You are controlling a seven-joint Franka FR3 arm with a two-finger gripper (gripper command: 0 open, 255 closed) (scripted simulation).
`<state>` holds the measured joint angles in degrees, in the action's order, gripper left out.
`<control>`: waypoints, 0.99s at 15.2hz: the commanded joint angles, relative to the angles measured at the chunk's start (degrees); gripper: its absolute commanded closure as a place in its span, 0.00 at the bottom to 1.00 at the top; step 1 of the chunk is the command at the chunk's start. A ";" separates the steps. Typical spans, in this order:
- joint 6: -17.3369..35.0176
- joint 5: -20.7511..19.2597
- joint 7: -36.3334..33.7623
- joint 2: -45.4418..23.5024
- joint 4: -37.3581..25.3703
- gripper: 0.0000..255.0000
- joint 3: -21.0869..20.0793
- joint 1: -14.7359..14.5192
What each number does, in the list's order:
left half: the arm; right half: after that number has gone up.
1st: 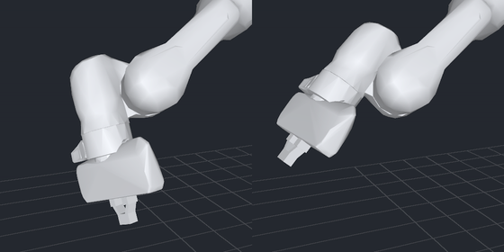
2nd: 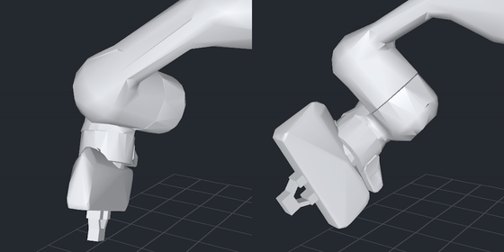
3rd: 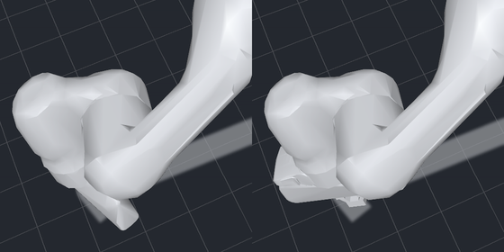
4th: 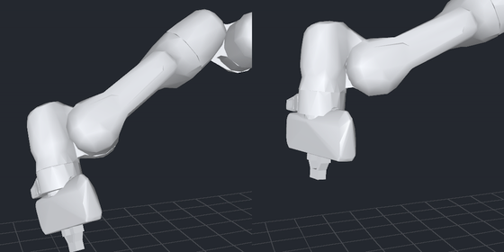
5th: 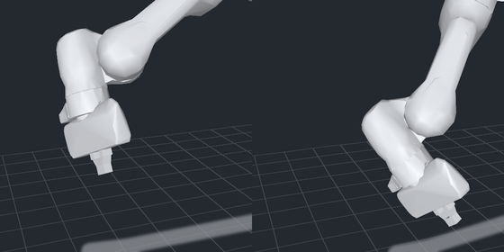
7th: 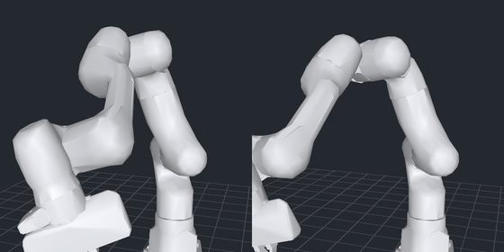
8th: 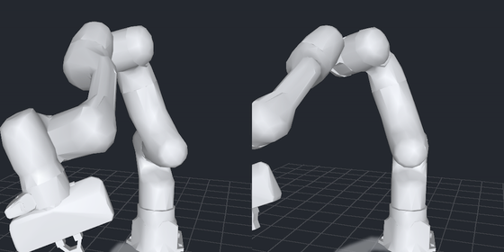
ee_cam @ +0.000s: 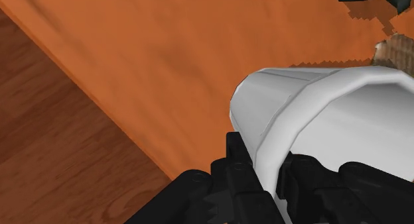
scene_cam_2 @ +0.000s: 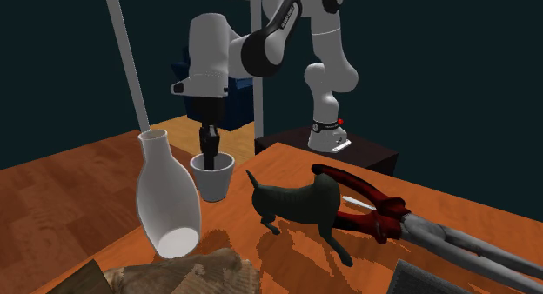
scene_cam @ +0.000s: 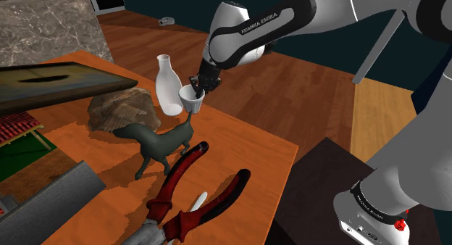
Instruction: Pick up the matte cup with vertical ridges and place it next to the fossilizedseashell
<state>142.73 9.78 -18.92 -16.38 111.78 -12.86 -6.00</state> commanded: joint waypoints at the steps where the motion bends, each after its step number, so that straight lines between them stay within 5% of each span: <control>1: 1.38 0.01 0.16 -0.82 0.53 1.00 -0.01 -0.08; 14: 5.19 0.03 0.74 -3.52 1.69 1.00 0.01 -0.23; 15: 5.19 0.03 0.75 -3.52 1.70 0.00 0.01 -0.23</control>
<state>147.92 9.82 -18.17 -19.90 113.48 -12.84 -6.22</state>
